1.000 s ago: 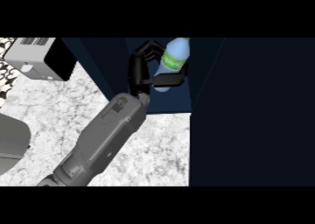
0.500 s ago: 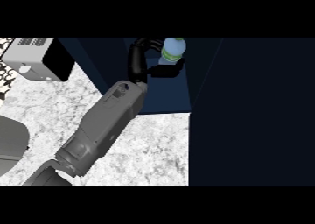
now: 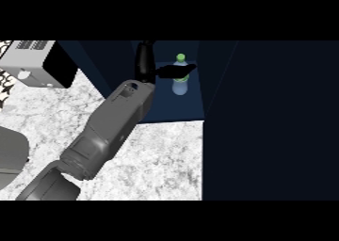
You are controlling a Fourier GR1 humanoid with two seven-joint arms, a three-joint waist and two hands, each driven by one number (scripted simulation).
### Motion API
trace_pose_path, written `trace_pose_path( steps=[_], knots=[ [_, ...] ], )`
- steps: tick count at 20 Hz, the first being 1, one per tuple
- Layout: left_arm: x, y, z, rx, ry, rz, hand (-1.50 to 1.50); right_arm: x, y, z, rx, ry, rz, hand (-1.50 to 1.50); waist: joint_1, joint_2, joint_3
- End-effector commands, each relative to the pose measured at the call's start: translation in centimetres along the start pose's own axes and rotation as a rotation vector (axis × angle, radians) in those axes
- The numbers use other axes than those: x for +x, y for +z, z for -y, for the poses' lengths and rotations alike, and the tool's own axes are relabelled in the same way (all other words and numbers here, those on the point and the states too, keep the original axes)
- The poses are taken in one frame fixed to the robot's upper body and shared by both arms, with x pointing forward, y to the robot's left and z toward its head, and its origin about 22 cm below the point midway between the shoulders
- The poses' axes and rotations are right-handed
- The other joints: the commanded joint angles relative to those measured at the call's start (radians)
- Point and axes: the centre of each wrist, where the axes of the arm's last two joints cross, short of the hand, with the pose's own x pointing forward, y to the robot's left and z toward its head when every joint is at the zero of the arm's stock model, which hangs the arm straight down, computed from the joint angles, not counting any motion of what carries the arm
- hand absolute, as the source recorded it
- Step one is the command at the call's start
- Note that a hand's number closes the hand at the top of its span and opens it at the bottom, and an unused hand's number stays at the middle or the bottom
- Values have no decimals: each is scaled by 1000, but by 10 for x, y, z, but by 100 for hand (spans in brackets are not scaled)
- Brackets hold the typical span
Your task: Pick up the bottled water, place it into the cabinet and close the cabinet
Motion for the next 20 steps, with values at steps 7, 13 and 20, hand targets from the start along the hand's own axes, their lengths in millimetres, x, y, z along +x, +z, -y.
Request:
trace_pose_path(
  steps=[7, 13, 20],
  knots=[
    [15, -9, 3, -40, 177, 86, -150, 11, -14, -8, 18, -4, 44, -150, 22, -4, 0],
    [39, -9, 13, -136, 313, 83, -150, 15, -9, -7, -1, -12, 41, -150, 30, -19, 0],
    [15, 33, 14, -207, 370, 67, -150, 36, -12, -26, 23, -20, 26, -150, 47, -25, -1]
  ],
)
